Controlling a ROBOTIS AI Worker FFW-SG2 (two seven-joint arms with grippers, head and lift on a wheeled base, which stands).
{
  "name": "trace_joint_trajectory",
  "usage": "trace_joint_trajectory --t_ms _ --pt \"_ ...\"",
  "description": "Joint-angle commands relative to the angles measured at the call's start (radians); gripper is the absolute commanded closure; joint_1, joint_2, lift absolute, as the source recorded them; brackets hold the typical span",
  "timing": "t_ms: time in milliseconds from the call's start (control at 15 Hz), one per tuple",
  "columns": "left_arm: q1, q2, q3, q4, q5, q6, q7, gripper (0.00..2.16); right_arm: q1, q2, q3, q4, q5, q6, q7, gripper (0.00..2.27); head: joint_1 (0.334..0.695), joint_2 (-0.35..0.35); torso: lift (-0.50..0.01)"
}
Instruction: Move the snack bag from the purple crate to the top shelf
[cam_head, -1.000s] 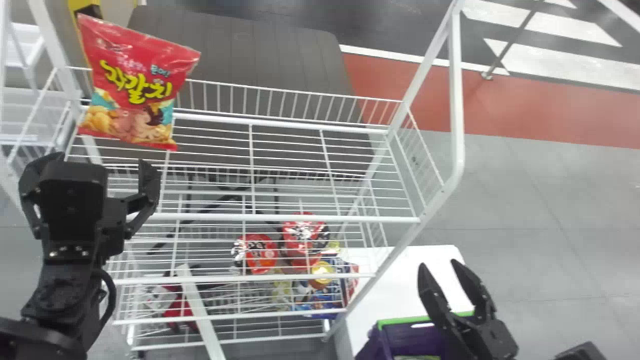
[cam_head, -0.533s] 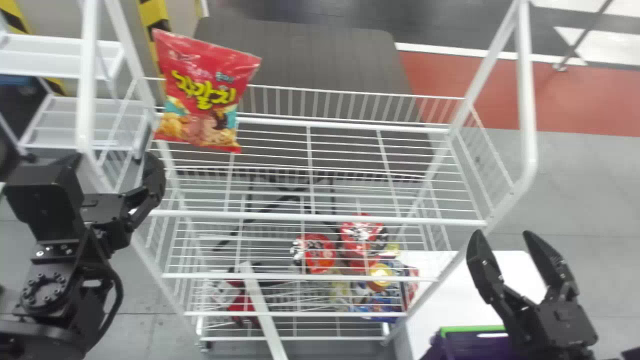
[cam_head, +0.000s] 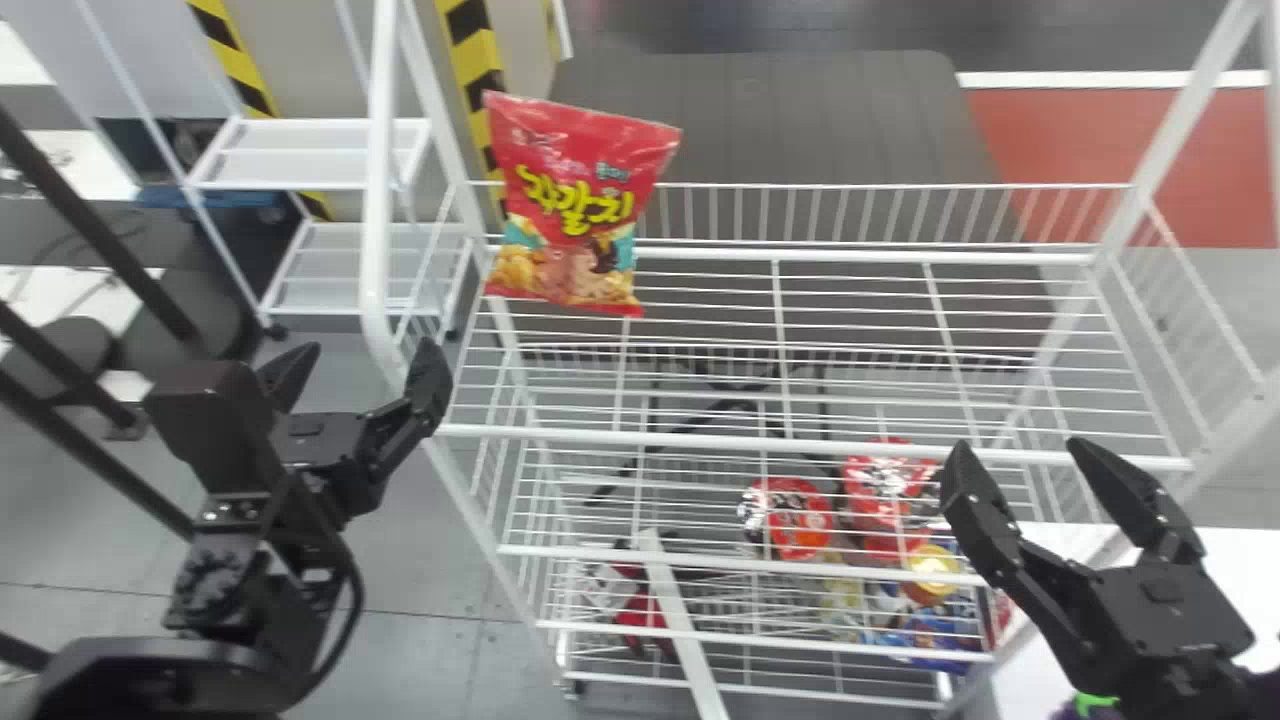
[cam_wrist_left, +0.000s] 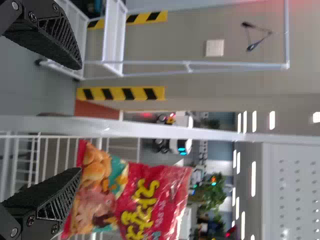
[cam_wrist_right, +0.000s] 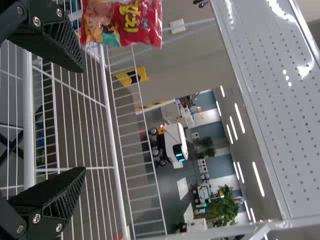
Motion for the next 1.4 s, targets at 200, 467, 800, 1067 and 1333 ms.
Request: trace_joint_trajectory --t_ms 200,467,800,1067,1333 --pt "0.101 0.000 0.004 0.010 0.000 -0.240 0.031 0.10 -0.005 0.003 0.046 0.024 0.051 -0.048 -0.035 0.12 0.695 0.212 0.001" --pt "0.117 0.001 0.020 0.004 -0.023 -0.227 0.029 0.10 -0.006 0.003 0.078 0.025 0.094 -0.033 -0.051 0.12 0.695 0.226 0.001" --pt "0.129 0.001 0.027 -0.002 -0.024 -0.203 0.023 0.10 -0.008 0.001 0.092 0.028 0.114 -0.036 -0.057 0.12 0.695 0.261 0.001" --pt "0.134 -0.005 0.024 -0.007 -0.032 -0.194 0.023 0.10 -0.008 -0.006 0.092 0.027 0.112 -0.039 -0.057 0.12 0.695 0.269 0.001" --pt "0.137 -0.005 0.021 -0.008 -0.041 -0.194 0.023 0.10 -0.008 -0.011 0.093 0.025 0.117 -0.039 -0.055 0.12 0.695 0.265 0.001"
